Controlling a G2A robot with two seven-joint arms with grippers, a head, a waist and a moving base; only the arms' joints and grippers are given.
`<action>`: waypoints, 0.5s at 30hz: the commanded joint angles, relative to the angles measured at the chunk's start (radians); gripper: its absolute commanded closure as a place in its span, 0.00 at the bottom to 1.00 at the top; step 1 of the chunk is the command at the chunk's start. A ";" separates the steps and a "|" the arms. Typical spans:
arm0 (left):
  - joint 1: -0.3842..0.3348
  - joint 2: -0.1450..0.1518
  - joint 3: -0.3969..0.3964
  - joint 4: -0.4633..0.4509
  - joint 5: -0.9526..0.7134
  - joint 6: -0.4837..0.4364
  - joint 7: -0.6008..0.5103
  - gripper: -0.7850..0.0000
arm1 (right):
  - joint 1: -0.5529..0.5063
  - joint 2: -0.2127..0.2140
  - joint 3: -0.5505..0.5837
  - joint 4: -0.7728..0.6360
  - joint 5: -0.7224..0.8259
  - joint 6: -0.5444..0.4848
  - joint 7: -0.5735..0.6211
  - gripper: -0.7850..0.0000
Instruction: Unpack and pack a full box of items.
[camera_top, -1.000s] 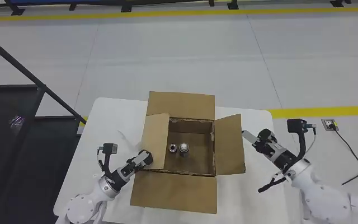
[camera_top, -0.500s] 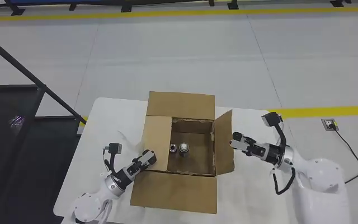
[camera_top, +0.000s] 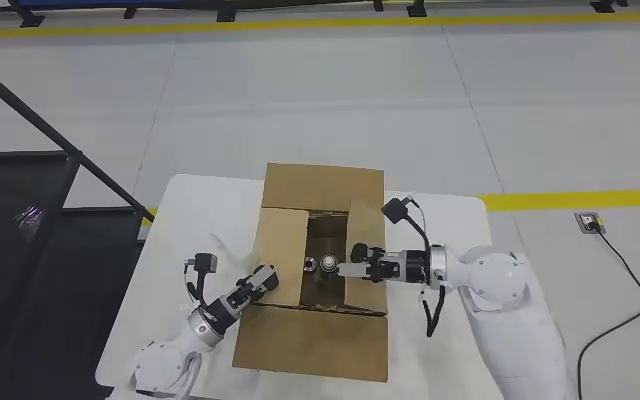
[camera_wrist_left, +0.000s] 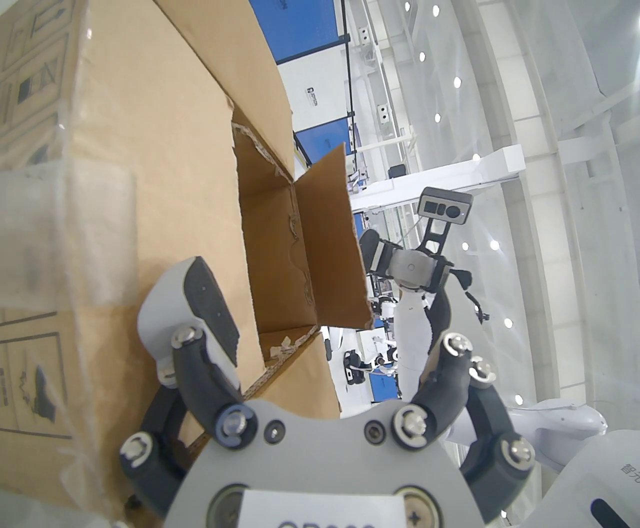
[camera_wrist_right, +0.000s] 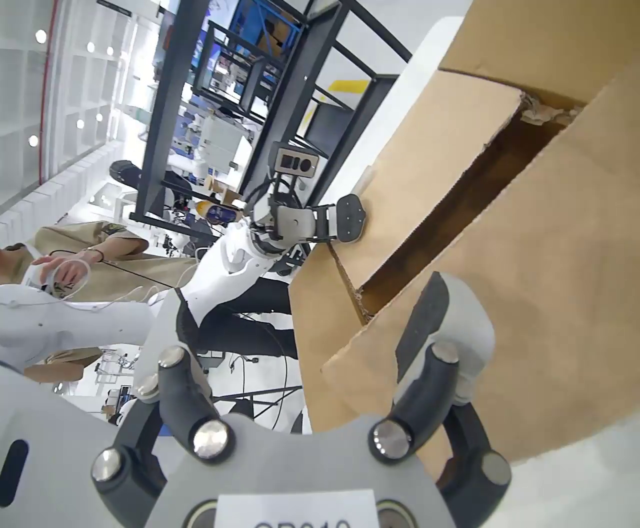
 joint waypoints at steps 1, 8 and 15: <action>0.005 0.001 -0.005 -0.007 -0.002 -0.004 0.002 0.00 | 0.007 -0.002 -0.036 0.021 -0.025 0.010 -0.034 0.00; 0.044 0.008 -0.048 -0.059 -0.013 -0.026 0.006 0.00 | 0.017 -0.002 -0.112 0.057 -0.141 0.048 -0.139 0.00; 0.116 0.021 -0.157 -0.108 -0.051 -0.043 0.012 0.00 | 0.013 0.002 -0.145 0.071 -0.209 0.091 -0.200 0.00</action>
